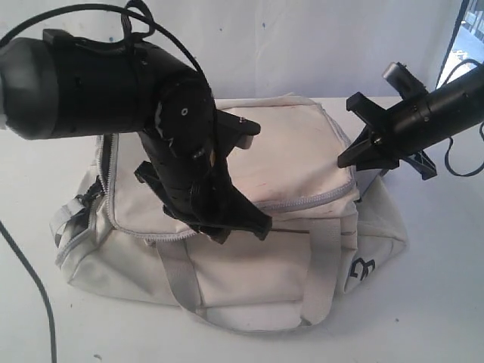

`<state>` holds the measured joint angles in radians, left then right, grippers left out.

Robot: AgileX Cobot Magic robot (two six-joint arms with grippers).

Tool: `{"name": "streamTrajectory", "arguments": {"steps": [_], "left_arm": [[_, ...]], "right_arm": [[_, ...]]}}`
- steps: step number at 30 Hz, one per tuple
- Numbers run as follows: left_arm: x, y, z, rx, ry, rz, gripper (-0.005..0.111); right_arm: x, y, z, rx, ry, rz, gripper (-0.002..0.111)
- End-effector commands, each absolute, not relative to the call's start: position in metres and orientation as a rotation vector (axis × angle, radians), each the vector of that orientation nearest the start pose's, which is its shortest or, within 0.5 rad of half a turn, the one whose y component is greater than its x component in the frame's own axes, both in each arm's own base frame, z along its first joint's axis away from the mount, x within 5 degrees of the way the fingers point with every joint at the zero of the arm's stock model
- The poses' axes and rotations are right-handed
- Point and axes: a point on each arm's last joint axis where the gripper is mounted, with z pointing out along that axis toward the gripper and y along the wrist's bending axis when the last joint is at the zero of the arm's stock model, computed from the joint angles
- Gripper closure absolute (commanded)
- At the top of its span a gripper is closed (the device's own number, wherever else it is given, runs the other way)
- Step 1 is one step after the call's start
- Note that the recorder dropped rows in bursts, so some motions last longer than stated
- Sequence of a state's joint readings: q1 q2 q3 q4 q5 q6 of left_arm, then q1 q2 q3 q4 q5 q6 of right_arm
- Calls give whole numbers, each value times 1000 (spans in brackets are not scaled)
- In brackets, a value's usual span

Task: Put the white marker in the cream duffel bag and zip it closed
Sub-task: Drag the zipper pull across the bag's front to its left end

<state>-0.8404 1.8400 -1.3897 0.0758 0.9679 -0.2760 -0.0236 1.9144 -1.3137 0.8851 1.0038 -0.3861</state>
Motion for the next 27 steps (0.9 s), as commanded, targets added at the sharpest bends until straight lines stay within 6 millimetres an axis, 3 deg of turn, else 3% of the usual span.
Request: {"name": "streamTrajectory", "arguments": {"steps": [1, 3, 7, 13, 18, 25, 27], "left_arm": [[248, -264, 238, 941, 2803, -18, 107], [246, -260, 238, 972, 2801, 16, 107], [252, -222, 236, 862, 2868, 65, 107], [257, -170, 249, 743, 2898, 77, 107], [253, -147, 251, 757, 2920, 104, 107], [267, -100, 259, 577, 2927, 138, 107], [269, -93, 262, 609, 2905, 141, 107]], "right_arm": [[385, 42, 209, 203, 2698, 997, 108], [385, 42, 209, 204, 2696, 995, 108], [386, 38, 209, 224, 2687, 991, 108], [388, 37, 209, 234, 2674, 974, 108], [389, 36, 209, 239, 2666, 964, 108], [389, 35, 209, 242, 2664, 957, 108], [390, 35, 209, 245, 2660, 952, 108]]}}
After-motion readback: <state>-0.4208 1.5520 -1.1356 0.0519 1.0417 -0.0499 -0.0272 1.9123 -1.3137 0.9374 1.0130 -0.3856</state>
